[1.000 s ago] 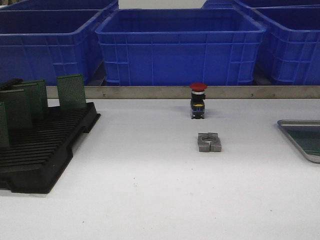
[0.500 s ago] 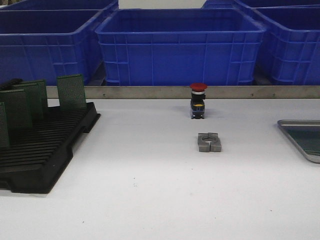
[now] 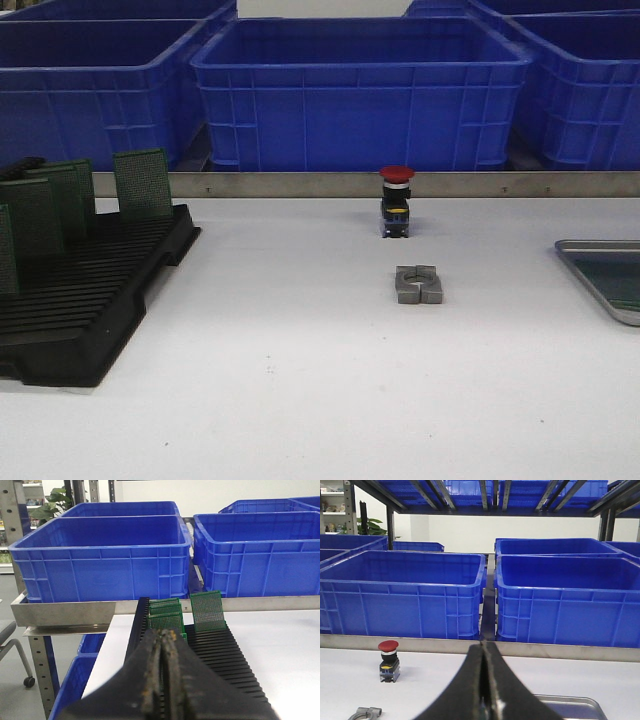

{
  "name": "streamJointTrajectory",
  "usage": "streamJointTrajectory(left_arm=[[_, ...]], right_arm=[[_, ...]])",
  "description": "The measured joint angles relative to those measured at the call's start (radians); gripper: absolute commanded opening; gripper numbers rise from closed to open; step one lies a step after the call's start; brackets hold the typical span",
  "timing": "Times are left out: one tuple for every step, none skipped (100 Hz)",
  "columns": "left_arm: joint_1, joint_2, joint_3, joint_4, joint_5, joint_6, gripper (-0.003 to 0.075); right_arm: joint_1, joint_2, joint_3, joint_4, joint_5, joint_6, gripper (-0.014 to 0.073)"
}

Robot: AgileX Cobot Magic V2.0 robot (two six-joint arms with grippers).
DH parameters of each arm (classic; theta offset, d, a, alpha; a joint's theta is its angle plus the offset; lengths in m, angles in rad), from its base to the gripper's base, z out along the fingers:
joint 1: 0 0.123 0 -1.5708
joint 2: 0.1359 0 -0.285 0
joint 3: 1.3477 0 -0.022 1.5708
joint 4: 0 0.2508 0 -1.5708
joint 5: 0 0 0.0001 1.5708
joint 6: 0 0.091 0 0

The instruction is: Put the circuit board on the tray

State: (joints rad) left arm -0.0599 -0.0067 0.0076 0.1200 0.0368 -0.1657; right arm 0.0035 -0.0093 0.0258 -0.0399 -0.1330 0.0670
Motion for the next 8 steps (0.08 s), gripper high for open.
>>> streamJointTrajectory(left_arm=[[0.000, 0.000, 0.000, 0.000, 0.000, 0.000, -0.0018], [0.000, 0.000, 0.000, 0.000, 0.000, 0.000, -0.0018], [0.000, 0.000, 0.000, 0.000, 0.000, 0.000, -0.0018], [0.000, 0.000, 0.000, 0.000, 0.000, 0.000, -0.0018], [0.000, 0.000, 0.000, 0.000, 0.000, 0.000, -0.0018], [0.000, 0.000, 0.000, 0.000, 0.000, 0.000, -0.0018], [0.000, 0.000, 0.000, 0.000, 0.000, 0.000, -0.0018], [0.000, 0.000, 0.000, 0.000, 0.000, 0.000, -0.0018]], right_arm=[[0.000, 0.000, 0.000, 0.000, 0.000, 0.000, -0.0069], [0.000, 0.000, 0.000, 0.000, 0.000, 0.000, -0.0069], [0.000, 0.000, 0.000, 0.000, 0.000, 0.000, -0.0069], [0.000, 0.000, 0.000, 0.000, 0.000, 0.000, -0.0069], [0.000, 0.000, 0.000, 0.000, 0.000, 0.000, -0.0069], [0.000, 0.000, 0.000, 0.000, 0.000, 0.000, -0.0069], [0.000, 0.000, 0.000, 0.000, 0.000, 0.000, -0.0069], [0.000, 0.000, 0.000, 0.000, 0.000, 0.000, -0.0069]])
